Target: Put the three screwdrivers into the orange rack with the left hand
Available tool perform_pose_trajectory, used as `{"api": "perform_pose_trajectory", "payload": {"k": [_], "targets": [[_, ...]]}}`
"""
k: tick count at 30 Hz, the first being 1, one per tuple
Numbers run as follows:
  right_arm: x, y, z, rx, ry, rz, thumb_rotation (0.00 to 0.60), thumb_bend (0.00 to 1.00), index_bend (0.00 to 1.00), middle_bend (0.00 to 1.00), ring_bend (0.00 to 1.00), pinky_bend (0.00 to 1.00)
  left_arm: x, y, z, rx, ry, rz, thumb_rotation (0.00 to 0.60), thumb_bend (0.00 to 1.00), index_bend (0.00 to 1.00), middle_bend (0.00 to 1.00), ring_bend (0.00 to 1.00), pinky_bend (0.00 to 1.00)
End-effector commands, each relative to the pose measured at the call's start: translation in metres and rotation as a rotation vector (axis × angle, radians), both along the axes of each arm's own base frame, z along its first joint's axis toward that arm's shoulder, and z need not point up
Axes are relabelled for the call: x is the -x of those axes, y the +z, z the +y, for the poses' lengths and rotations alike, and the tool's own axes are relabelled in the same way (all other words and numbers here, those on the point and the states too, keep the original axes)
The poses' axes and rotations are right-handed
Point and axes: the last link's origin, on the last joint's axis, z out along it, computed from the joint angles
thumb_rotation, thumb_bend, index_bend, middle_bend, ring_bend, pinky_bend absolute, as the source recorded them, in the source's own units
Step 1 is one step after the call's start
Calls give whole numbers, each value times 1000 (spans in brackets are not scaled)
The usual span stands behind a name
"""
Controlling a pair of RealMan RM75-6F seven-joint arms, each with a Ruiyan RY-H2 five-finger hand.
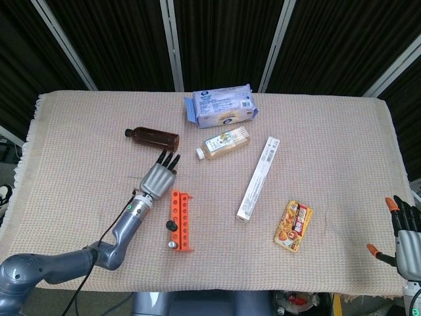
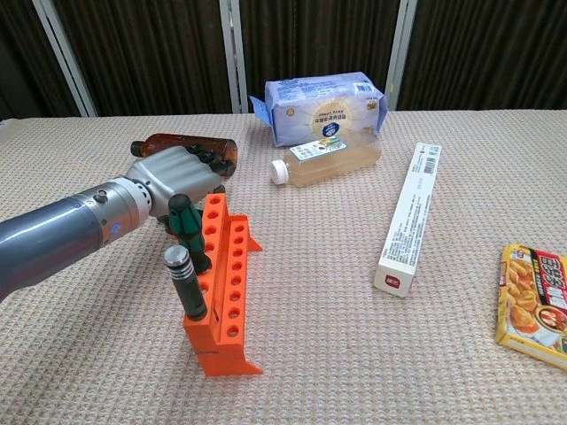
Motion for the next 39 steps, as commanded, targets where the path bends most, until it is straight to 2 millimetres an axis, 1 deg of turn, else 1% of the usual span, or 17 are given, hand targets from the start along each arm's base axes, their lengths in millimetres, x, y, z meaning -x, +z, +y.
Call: {"api": "perform_pose_trajectory", "payload": {"k": [1,9,13,19,23,26,30,32,35,39], "targets": [[0,0,0,-1,-1,0,600,0,0,0,0,0,1,1,0,-4,4,-7,600,256,427,0,0,0],[0,-1,0,-3,-3,-1,600,0,0,0,0,0,1,3,0,-19,5,-26,600,253,432,0,0,0],[1,-1,0,-3,-6,-1,600,0,0,0,0,0,0,1,-1,-14,1,-25,600,255,457,0,0,0],[1,0,1,-3,-8,0,600,0,0,0,0,0,0,-1,-2,-12,0,-29,600,305,529,0,0,0],[1,-1,1,-4,-9,1,600,0,0,0,0,0,0,0,-1,-13,0,-41,600,359,590,0,0,0],[1,-1,0,-5,-9,0,600,0,0,0,0,0,0,1,-1,-13,3,-60,600,399,607,0,0,0],[0,-1,-1,-6,-3,1,600,0,0,0,0,0,0,8,-1,-16,14,-109,600,411,609,0,0,0],[-1,-1,-1,-8,-1,2,600,0,0,0,0,0,-4,19,-1,-18,39,-200,600,412,610,0,0,0],[-1,-2,-1,-10,1,2,600,0,0,0,0,0,-9,43,-5,-17,77,-370,600,413,613,0,0,0],[-2,-3,-4,-15,8,-1,600,0,0,0,0,0,-13,91,-15,-23,131,-659,600,414,619,2,0,0]]}}
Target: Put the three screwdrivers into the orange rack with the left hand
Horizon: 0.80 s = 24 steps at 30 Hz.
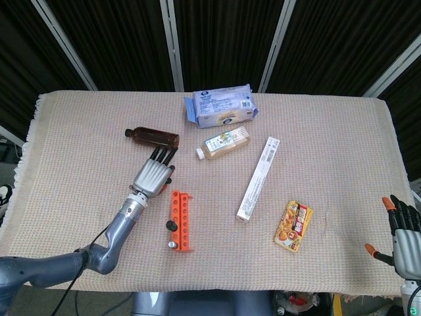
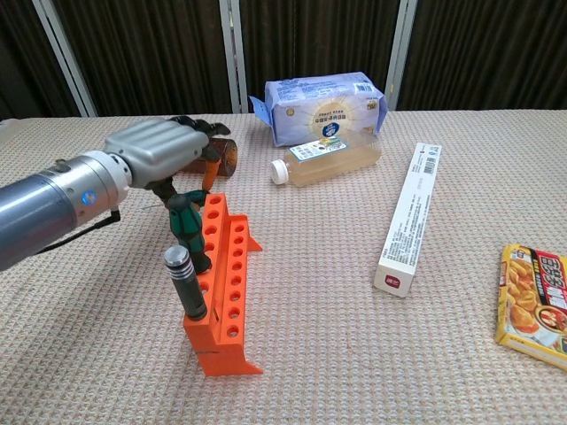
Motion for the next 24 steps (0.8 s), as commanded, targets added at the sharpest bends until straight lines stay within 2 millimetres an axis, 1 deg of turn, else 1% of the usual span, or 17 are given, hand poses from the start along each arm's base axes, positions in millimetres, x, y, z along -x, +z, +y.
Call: {"api": "perform_pose_trajectory", "payload": {"k": [1,2,5,6,9,12,16,24], "targets": [[-1,-1,-2,-4,4,-2,600,0,0,0,0,0,-1,60,-10,-16,69,-341,600,414,622,4,0,0],[-1,-2,-2,-6,5,-3,600,0,0,0,0,0,-1,68,-12,-7,82,-393,600,413,624,8,0,0],[-1,-3,-3,-11,7,-5,600,0,0,0,0,0,1,82,-17,19,114,-506,600,414,627,20,0,0],[-1,-4,-4,-12,8,-5,600,0,0,0,0,0,3,90,-20,42,144,-588,600,415,627,23,0,0],[-1,-3,-3,-11,8,-4,600,0,0,0,0,0,6,105,-27,103,202,-748,600,414,626,26,0,0],[-1,-3,-3,-10,7,-6,600,0,0,0,0,0,7,114,-34,162,240,-865,600,417,624,31,0,0],[-1,-5,-4,-14,10,-8,600,0,0,0,0,0,5,113,-44,283,282,-995,600,415,623,33,0,0],[0,-5,-4,-14,9,-6,600,0,0,0,0,0,-7,104,-49,409,289,-1084,600,415,621,32,0,0]]}}
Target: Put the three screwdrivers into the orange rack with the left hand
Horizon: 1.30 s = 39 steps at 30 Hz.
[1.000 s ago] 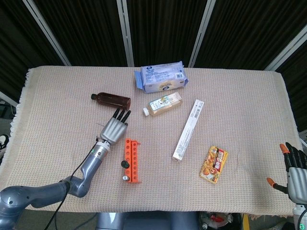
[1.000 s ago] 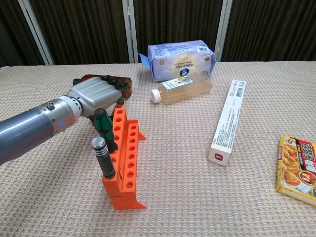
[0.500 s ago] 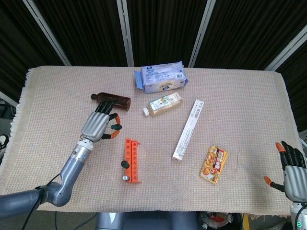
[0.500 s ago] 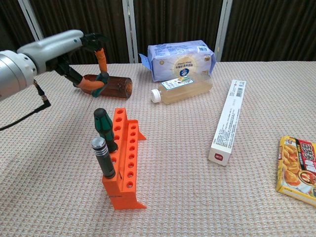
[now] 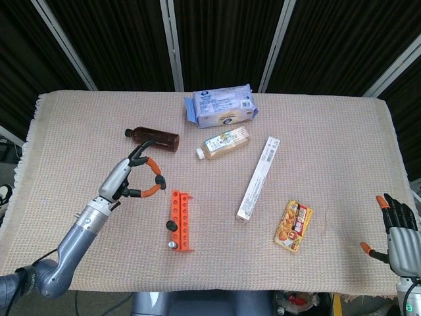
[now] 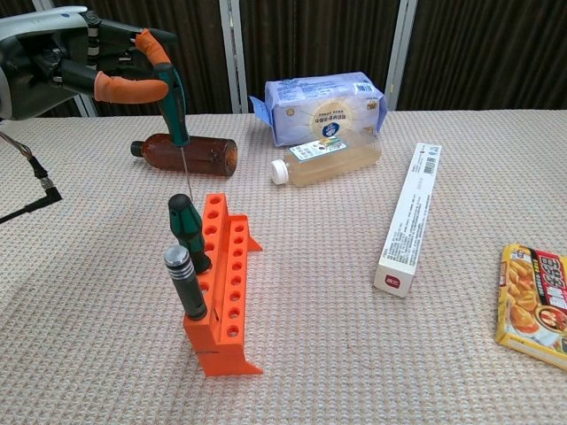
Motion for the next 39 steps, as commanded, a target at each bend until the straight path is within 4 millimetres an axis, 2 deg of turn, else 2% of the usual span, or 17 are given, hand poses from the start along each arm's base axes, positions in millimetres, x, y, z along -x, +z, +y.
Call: {"api": "perform_pose_trajectory", "payload": {"k": [1,25,39], "targets": [[1,1,1,4,-3,0,600,0,0,0,0,0,-7,-3,-3,49,-22,-37,600,414,621,32,0,0],[2,1,1,4,-11,1,600,0,0,0,0,0,-8,-12,-2,80,-36,-8,600,413,618,31,0,0],[2,1,0,1,-15,4,600,0,0,0,0,0,-1,-24,-1,77,-24,27,600,412,618,30,0,0]]}}
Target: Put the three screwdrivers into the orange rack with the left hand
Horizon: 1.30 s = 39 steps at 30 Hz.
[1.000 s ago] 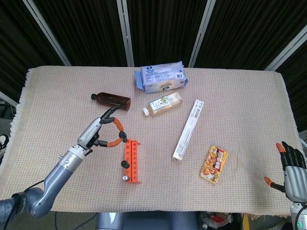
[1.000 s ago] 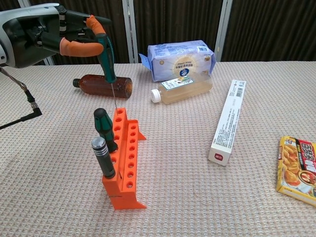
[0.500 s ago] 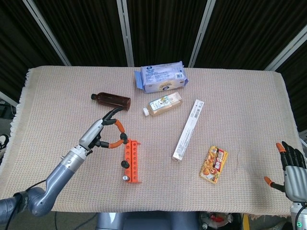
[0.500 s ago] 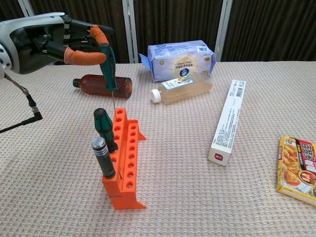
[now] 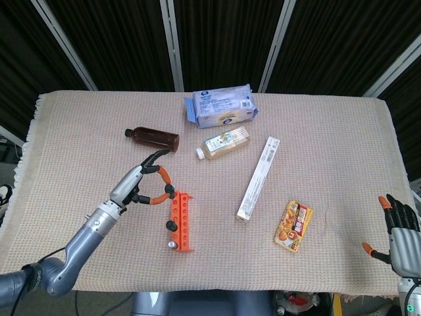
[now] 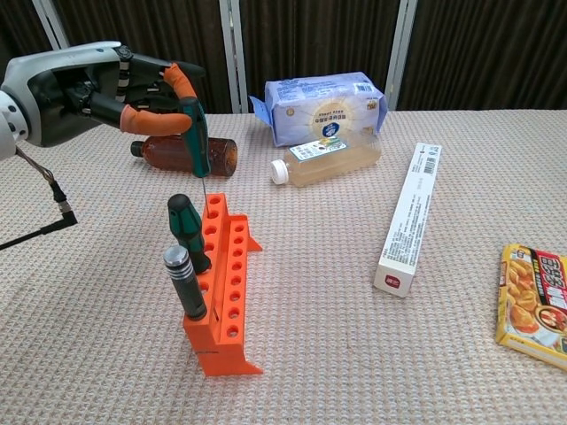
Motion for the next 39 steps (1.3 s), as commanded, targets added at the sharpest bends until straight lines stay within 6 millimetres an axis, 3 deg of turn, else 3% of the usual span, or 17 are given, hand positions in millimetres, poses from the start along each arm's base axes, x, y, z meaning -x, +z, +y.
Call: {"api": "perform_pose_trajectory", "payload": {"k": [1,31,39], "targets": [[0,0,-1,-1,-1,1,600,0,0,0,0,0,2,-3,0,-1,2,8,600,412,618,30,0,0],[0,-1,-2,-3,-11,3,600,0,0,0,0,0,9,-27,-2,9,-20,100,600,326,567,3,0,0],[0,0,-2,0,-12,3,600,0,0,0,0,0,10,-29,-3,11,-33,134,600,296,507,0,0,0]]}}
